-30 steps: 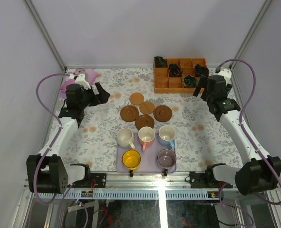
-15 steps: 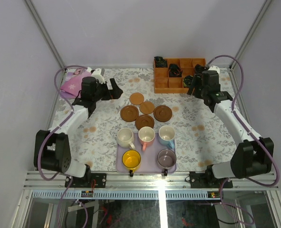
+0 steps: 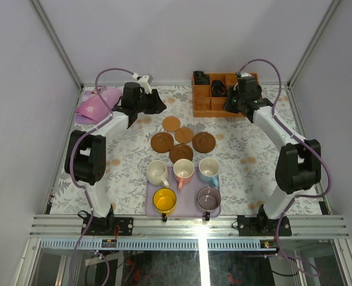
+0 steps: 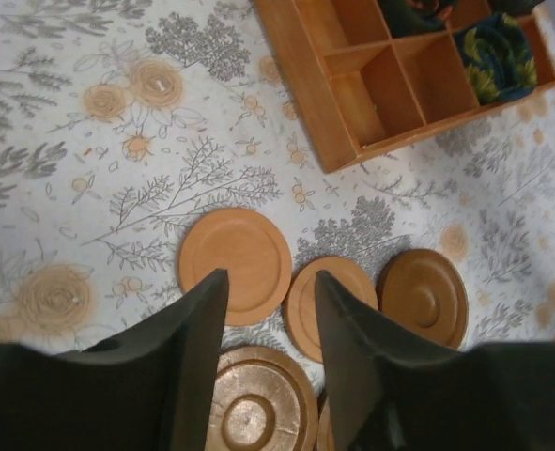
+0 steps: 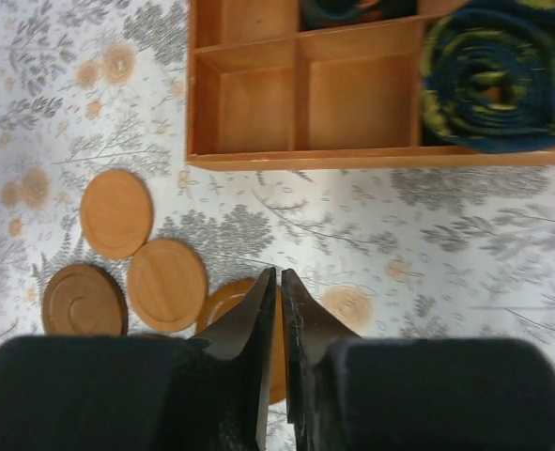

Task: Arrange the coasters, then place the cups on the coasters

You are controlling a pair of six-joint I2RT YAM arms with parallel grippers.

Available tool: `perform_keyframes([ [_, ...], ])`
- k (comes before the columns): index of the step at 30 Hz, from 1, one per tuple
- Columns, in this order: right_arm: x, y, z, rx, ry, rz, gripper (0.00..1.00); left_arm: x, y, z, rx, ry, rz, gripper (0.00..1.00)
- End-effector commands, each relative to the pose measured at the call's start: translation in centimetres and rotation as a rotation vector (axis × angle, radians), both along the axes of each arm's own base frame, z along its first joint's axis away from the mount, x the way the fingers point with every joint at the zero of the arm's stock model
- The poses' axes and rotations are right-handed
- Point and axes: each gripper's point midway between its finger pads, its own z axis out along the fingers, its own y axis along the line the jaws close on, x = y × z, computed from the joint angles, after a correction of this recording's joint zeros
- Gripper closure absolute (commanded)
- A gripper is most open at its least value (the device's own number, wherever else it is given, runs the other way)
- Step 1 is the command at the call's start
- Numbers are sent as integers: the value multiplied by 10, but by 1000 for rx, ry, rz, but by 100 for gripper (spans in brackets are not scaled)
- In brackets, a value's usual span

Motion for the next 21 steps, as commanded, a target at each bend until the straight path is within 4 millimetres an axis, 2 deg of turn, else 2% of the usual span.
perform_keyframes([
  [1, 11, 46, 2, 50, 4, 137, 90, 13, -18, 8, -24, -36, -68, 66],
  [6, 10, 86, -15, 38, 47, 237, 96, 17, -24, -14, -3, 38, -109, 99],
  [8, 7, 98, -22, 31, 61, 270, 100, 15, -27, -25, -9, 76, -127, 100],
  [14, 3, 126, -44, 58, 124, 345, 100, 10, -39, -48, -20, 144, -161, 100],
  [18, -2, 134, -62, 68, 182, 365, 100, 5, -50, -67, 1, 193, -187, 98],
  [21, -6, 136, -67, 71, 204, 376, 100, -3, -59, -73, 14, 211, -207, 95],
])
